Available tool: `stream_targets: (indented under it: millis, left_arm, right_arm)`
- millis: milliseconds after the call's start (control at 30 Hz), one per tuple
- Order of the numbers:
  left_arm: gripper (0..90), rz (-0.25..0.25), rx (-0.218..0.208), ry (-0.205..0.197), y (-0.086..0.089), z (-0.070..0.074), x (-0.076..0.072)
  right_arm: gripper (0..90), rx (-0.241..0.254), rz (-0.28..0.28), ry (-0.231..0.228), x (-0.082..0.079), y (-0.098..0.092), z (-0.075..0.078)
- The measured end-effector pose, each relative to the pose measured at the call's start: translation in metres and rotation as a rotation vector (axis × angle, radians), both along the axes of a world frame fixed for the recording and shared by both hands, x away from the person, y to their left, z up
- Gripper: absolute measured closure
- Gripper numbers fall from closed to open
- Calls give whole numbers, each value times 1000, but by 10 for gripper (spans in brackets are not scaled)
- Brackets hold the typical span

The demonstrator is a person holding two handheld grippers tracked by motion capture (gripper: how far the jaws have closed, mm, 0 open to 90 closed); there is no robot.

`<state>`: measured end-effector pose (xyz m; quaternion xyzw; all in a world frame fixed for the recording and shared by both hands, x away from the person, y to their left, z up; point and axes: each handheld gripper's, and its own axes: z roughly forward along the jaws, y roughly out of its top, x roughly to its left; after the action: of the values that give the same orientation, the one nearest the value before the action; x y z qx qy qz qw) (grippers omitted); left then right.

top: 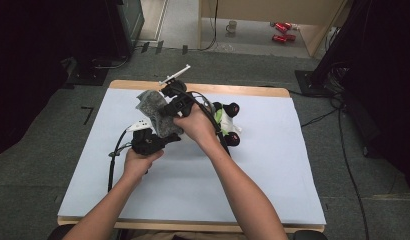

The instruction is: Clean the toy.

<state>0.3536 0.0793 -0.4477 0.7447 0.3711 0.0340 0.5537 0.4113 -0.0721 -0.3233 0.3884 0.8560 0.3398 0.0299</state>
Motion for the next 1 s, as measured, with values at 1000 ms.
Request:
stream_targets:
  millis: [1000]
  left_arm:
    - [874,14,21,58,4,-2,4]
  right_arm:
    - [798,-77,-92,-27,16,-44,-8]
